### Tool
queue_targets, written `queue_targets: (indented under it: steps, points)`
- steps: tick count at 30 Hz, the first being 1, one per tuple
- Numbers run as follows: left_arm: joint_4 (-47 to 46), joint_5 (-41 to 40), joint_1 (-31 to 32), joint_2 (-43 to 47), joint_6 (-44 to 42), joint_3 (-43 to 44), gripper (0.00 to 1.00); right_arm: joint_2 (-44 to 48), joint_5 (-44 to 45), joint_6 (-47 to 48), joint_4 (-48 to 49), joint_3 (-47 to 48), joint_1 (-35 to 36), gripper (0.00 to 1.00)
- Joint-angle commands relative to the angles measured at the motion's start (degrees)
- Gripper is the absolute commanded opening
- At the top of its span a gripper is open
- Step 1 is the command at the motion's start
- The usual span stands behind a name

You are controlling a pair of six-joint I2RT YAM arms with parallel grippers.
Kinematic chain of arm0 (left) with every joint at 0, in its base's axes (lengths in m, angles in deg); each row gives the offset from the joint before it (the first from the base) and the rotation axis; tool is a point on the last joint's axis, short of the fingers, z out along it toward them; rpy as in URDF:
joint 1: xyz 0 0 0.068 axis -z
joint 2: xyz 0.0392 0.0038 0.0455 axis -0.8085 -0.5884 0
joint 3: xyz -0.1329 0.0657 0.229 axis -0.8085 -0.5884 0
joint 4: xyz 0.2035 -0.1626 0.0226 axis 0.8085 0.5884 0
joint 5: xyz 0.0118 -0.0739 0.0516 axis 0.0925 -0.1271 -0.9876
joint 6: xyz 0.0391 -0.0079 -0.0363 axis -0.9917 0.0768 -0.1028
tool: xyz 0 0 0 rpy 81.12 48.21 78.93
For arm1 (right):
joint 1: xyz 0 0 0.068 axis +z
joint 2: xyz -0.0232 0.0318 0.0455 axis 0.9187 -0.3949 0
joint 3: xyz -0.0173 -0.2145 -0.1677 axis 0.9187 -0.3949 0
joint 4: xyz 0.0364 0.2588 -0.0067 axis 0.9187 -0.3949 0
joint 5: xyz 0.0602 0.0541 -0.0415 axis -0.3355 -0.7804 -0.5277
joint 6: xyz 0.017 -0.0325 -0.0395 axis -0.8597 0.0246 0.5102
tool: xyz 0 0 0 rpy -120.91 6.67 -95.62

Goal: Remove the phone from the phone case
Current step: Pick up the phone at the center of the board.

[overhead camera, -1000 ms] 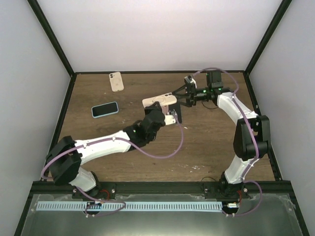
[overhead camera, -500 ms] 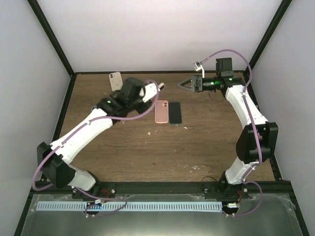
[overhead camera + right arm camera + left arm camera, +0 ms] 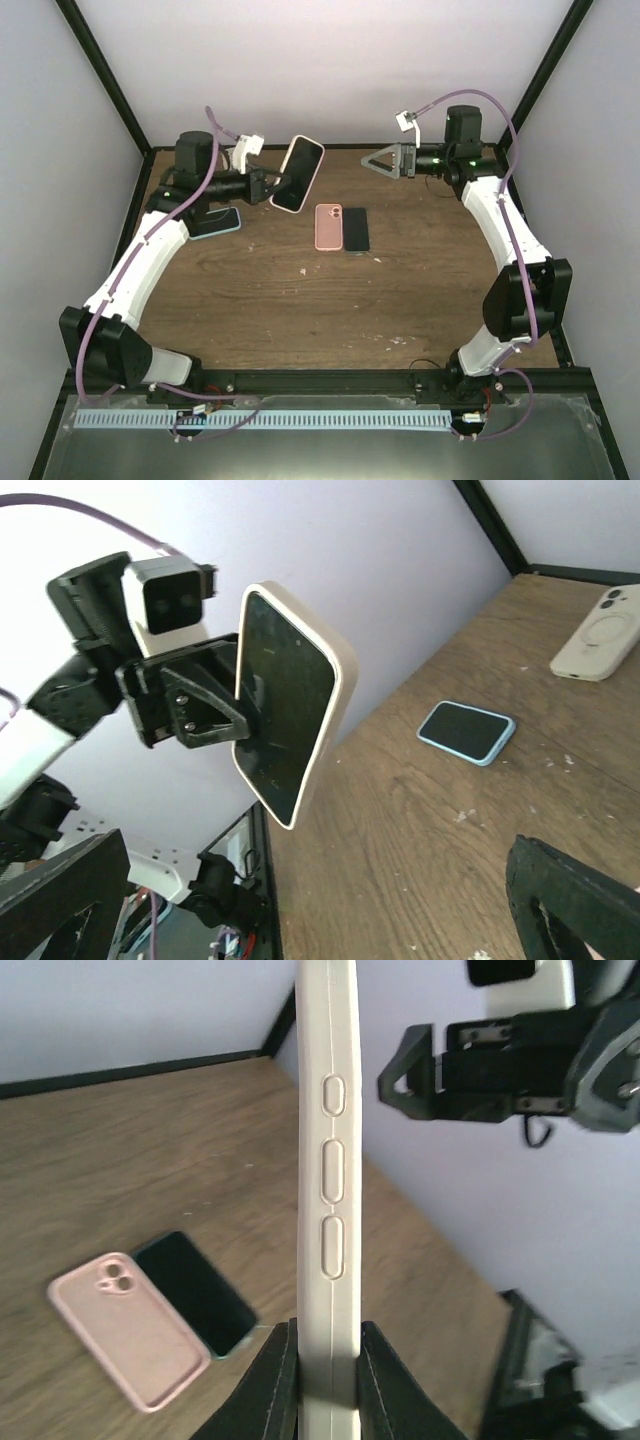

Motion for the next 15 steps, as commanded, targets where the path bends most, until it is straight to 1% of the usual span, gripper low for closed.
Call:
queue_targets:
  steps: [1, 3, 6, 8, 15]
  points:
    - [-17.26, 18.36, -2.33, 1.82, 14.33, -3.65, 0.00, 1.32, -4.27, -6.36, 7.98, -1.05, 2.64, 1.00]
    - [-20.40, 20.42, -2.40, 2.09, 16.74, -4.96, 0.00, 1.48, -4.35, -7.70, 9.86, -1.15, 4.53, 1.00]
    - [-25.23, 22.66, -2.39, 2.48, 20.30, -6.88, 0.00, 1.61, -4.17, -9.42, 12.54, -0.75, 7.14, 0.96]
    - [-27.26, 24.02, -2.34, 2.72, 21.89, -7.67, 0.00, 1.51, -3.58, -10.03, 13.07, 0.08, 8.46, 0.91]
    - [-36.18, 27.39, -2.38, 3.30, 27.70, -10.72, 0.00, 1.00, -2.62, -16.31, 17.40, -0.71, 10.01, 0.78]
